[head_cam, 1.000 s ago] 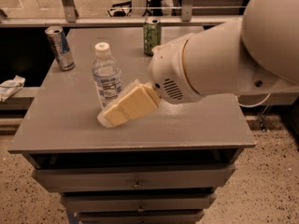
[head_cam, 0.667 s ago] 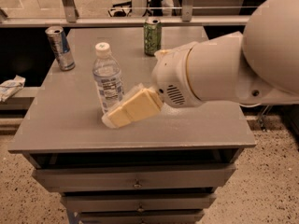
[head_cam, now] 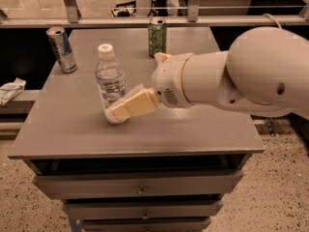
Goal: Knock blue plastic bottle over
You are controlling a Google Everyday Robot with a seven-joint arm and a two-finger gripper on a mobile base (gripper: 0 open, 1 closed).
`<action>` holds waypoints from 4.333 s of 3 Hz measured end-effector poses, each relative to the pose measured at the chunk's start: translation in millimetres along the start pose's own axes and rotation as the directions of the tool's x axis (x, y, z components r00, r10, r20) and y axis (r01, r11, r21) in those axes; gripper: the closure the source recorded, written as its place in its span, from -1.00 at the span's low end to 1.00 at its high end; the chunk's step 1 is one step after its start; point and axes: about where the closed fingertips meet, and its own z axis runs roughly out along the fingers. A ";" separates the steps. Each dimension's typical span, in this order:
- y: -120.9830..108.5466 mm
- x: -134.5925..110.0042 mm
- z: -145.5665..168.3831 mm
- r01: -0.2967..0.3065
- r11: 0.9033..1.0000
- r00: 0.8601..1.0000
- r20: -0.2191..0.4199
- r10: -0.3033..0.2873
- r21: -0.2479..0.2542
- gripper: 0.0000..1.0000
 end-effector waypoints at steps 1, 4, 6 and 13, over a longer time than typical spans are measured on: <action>-14.5 4.1 21.9 -0.001 1.000 0.999 0.045 0.001 0.000 -1.00; -26.1 -2.5 73.3 -0.046 0.997 0.985 0.165 0.055 -0.061 -0.01; -46.7 -24.6 68.2 -0.006 0.998 0.985 0.173 0.017 -0.064 0.90; -110.8 81.5 50.8 0.314 0.917 0.683 -0.613 -0.398 -0.246 -0.43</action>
Offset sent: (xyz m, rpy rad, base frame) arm 0.0533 0.0268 -0.0272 0.1346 -0.0223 0.0242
